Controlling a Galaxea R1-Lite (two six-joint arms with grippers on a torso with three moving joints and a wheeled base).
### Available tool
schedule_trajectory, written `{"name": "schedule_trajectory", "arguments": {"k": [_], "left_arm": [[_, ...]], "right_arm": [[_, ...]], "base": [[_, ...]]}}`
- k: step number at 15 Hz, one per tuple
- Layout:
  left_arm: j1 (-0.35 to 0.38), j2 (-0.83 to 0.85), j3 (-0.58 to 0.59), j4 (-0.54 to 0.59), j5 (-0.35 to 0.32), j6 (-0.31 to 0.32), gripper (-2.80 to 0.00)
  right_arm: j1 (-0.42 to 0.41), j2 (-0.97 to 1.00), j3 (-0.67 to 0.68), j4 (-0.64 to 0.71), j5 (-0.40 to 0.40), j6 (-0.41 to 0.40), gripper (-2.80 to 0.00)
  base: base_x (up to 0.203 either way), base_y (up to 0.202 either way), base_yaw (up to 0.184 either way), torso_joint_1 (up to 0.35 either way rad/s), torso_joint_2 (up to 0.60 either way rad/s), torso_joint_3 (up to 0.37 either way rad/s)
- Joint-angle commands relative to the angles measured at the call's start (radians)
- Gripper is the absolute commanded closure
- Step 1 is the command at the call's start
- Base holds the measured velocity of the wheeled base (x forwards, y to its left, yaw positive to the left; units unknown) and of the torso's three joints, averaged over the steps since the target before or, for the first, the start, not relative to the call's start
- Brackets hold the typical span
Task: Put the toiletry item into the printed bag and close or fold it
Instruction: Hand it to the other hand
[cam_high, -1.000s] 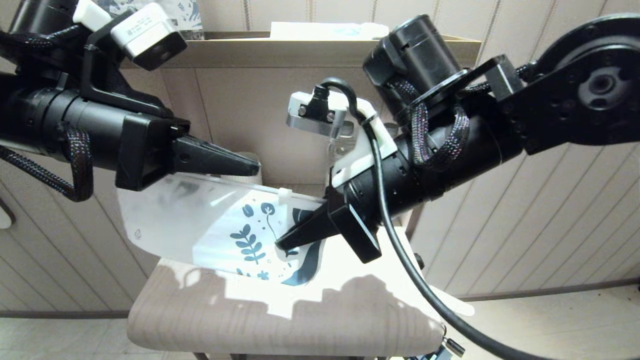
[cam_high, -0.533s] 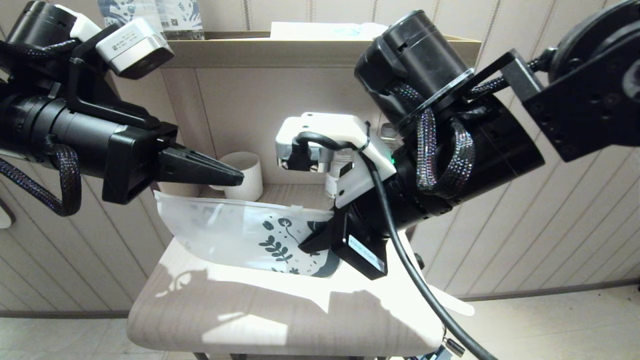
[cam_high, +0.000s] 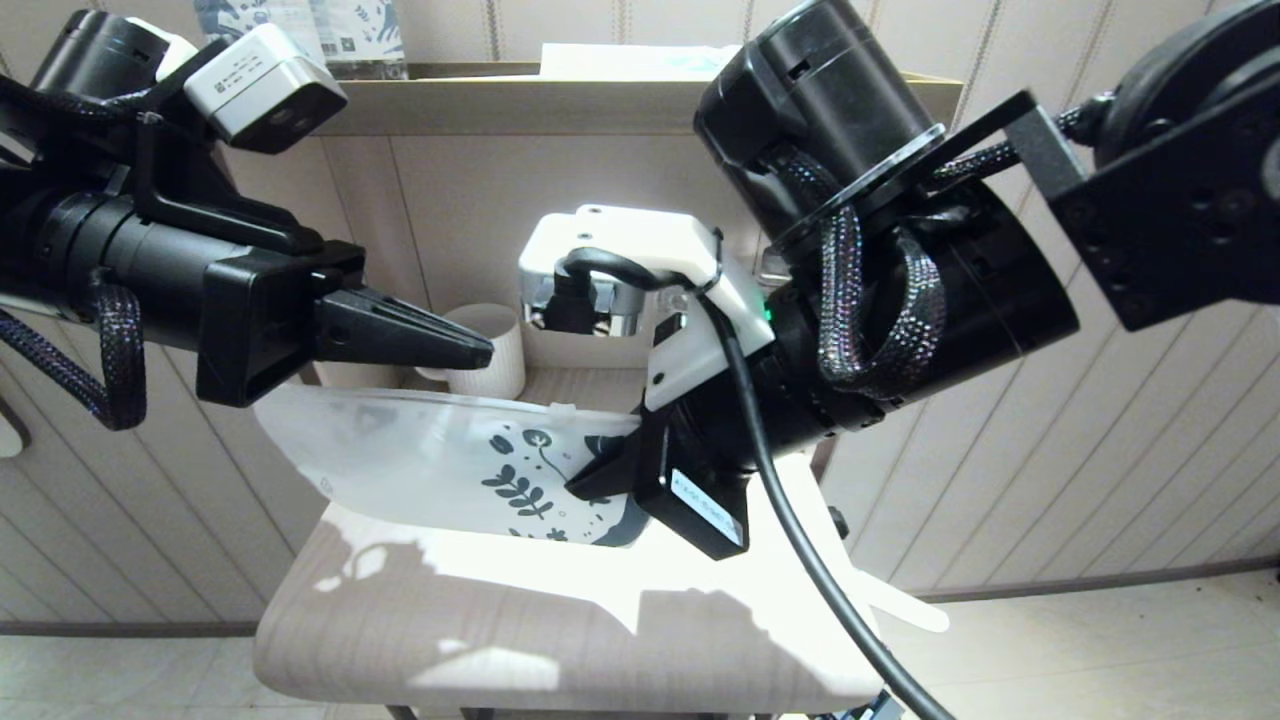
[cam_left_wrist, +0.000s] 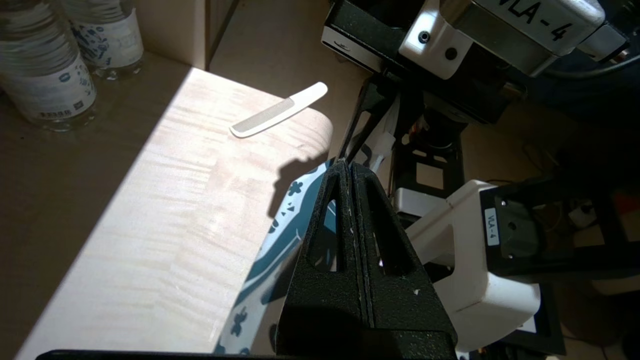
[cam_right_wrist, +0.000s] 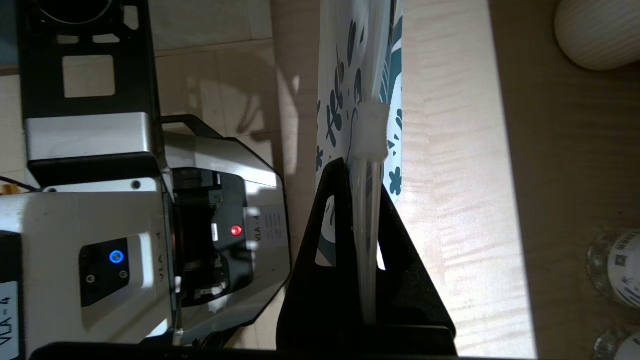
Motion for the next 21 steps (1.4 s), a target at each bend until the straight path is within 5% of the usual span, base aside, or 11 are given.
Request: {"name": "schedule_trajectory", "arguments": {"k": [1, 2, 3, 11, 21], "left_arm": [[0.0, 0.002, 0.004, 0.004, -0.019, 0.005, 0.0], [0.0, 0.002, 0.006, 0.004, -0.035, 0.008, 0.0], [0.0, 0.004, -0.001, 0.004, -0.038, 0.008, -2.8], [-0.003, 0.013, -0.025, 0.002, -0.076, -0.019, -2.8], [0.026, 0.01, 0.072, -0.101, -0.064, -0.008, -2.8]], "right_arm": [[0.0, 0.001, 0.0, 0.001, 0.02, -0.001, 0.0], [0.0, 0.001, 0.0, 0.0, 0.035, 0.0, 0.0], [0.0, 0.001, 0.0, -0.008, 0.047, 0.002, 0.0], [0.009, 0.004, 0.004, -0.071, 0.13, 0.103, 0.0], [0.036, 0.004, 0.007, -0.111, 0.125, 0.166, 0.0]], "base": [[0.0, 0.0, 0.0, 0.0, 0.0, 0.0], [0.0, 0.0, 0.0, 0.0, 0.0, 0.0], [0.0, 0.0, 0.0, 0.0, 0.0, 0.0], [0.0, 0.0, 0.0, 0.0, 0.0, 0.0], [0.0, 0.0, 0.0, 0.0, 0.0, 0.0]]}}
